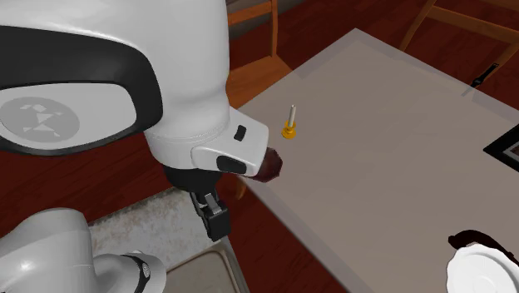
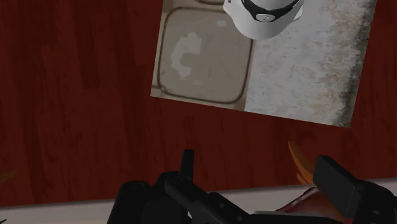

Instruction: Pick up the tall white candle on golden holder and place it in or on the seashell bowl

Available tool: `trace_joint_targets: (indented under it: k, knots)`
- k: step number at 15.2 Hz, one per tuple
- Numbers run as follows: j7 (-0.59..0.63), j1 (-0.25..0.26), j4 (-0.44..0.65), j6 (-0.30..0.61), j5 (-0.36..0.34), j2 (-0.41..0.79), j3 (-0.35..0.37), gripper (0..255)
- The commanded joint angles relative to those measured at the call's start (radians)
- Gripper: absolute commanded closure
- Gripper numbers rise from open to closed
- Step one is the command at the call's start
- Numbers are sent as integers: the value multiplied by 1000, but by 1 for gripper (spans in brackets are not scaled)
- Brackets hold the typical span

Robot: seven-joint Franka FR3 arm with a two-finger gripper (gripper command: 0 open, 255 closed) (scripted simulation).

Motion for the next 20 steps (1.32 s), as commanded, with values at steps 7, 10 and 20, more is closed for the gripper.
trace_joint_targets:
  k: [7, 10, 20]
  knots:
    - [68, 21, 74, 127, 55, 200, 50, 0]
    - [99, 30, 128, 181, 74, 304, 74, 0]
    - [196, 60, 382, 296, 94, 662, 142, 0]
